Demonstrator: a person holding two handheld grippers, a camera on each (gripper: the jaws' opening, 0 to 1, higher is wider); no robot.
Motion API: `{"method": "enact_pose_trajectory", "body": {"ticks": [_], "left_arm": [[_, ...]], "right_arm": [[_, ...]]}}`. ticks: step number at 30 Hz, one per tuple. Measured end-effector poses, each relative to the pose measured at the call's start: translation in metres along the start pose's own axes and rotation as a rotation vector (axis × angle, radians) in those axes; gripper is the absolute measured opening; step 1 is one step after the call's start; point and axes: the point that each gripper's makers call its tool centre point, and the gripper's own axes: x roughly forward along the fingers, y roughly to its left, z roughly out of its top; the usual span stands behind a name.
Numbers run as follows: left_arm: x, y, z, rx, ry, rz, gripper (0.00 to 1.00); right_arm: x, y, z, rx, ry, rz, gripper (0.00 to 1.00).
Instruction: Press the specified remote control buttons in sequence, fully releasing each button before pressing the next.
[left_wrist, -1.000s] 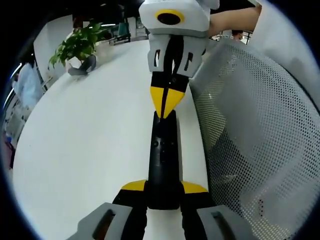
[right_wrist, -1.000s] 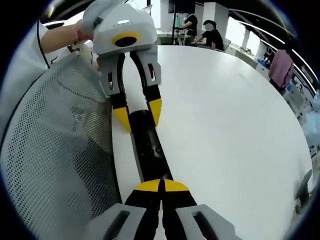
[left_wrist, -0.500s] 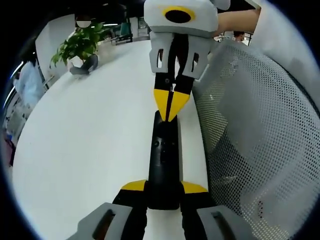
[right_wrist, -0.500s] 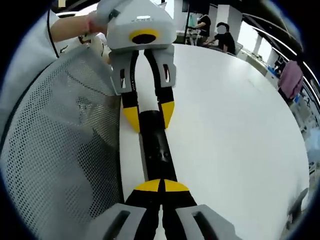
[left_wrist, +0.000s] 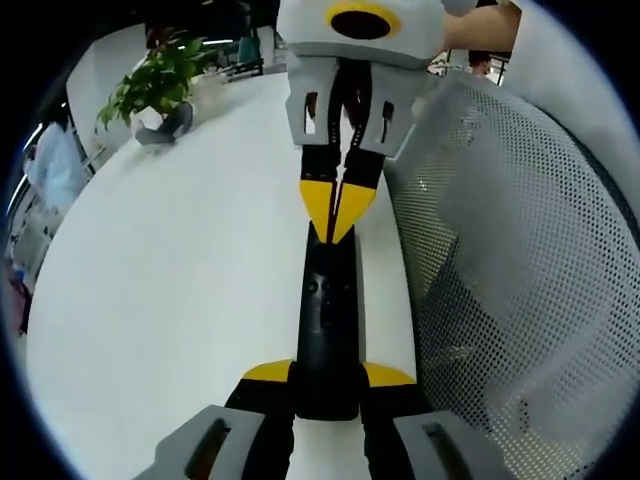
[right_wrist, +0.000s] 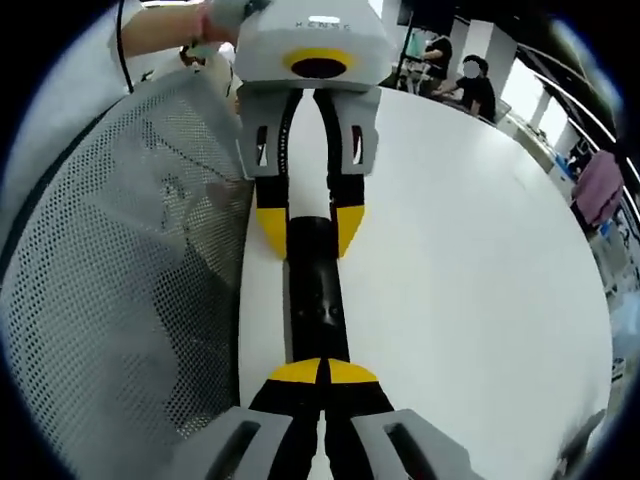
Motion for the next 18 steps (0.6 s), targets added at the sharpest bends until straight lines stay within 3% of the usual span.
{"method": "enact_pose_trajectory", "body": {"ticks": [2,7,11,15,18], "left_arm": [[0.0000,0.0001,0.0001,-0.003,-0.001,0.001,0.24],[0.0003,0.0009,-0.0001,-0.003,0.012,-0.002,0.24],[-0.0005,0.0005,-0.0007,-0.008,0.000,0.002,0.24],[-0.0009,0.0007,-0.0008,-0.006,0.006,0.000,0.24],[-0.0015,0.0006,-0.0011,-0.005,0.009,0.000,0.24]], "right_arm": [[-0.0002,-0.0011,0.0008,0.046,-0.002,0.027,0.00],[0.0038,-0.0010,0.0023,-0.009,0.011,0.029,0.00],[0.0032,-0.0025,0.0025,0.060,-0.030,0.033,0.00],[0.0035,-0.0008,0.0036,0.033,-0.025,0.021,0.00],[0.0024,-0.0018,0.0050,0.098,-0.101,0.002,0.00]]}}
